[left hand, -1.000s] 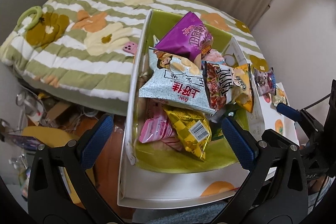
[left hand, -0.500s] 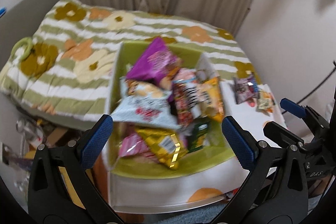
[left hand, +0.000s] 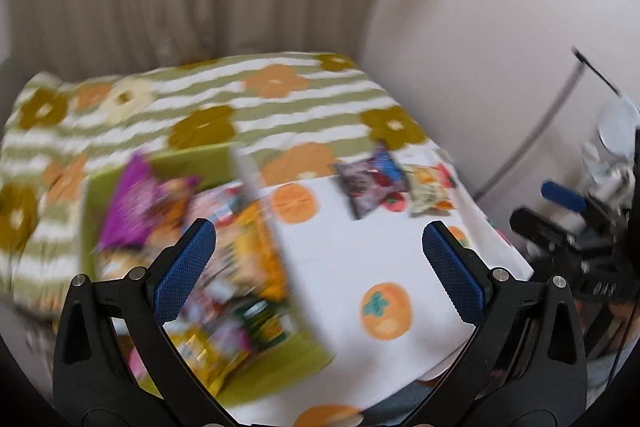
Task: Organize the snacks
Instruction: 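Move both tools toward the last two snacks on the sheet, then grasp the dark blue-lettered bag with the left tool while the right tool grasps the orange cake packet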
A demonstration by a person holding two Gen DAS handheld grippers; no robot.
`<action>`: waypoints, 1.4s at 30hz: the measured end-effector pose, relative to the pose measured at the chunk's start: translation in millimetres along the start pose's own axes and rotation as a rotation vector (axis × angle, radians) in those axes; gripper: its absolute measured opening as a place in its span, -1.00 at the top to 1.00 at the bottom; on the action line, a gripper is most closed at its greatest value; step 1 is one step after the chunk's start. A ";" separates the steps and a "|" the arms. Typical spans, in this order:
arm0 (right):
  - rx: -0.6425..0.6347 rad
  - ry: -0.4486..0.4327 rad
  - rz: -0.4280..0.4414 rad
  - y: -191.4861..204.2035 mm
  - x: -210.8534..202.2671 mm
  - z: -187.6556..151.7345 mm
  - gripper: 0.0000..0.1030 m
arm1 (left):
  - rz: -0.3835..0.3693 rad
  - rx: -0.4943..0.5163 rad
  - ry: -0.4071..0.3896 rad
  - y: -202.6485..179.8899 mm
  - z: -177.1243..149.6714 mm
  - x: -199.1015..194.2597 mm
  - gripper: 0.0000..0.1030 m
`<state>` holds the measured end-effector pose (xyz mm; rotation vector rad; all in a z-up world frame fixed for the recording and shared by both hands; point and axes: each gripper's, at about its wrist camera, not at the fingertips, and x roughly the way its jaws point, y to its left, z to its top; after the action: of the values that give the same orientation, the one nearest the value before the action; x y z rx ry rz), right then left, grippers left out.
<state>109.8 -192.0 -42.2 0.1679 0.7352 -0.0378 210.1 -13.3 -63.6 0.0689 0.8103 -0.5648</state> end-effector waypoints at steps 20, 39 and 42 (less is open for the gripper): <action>0.105 0.257 -0.095 -169.1 155.8 18.5 -0.99 | 0.053 0.580 0.431 -125.1 55.4 304.8 -0.99; 0.039 0.428 -0.099 -178.5 267.4 -4.2 -0.97 | 0.012 0.621 0.596 -124.4 29.3 409.3 -0.50; 0.040 0.438 -0.092 -181.2 272.3 -4.4 -0.97 | 0.004 0.584 0.604 -119.6 32.2 410.4 -0.44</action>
<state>292.0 -363.3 -253.1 0.1820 1.1797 -0.1059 397.4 -308.9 -311.1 0.8079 1.2029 -0.7767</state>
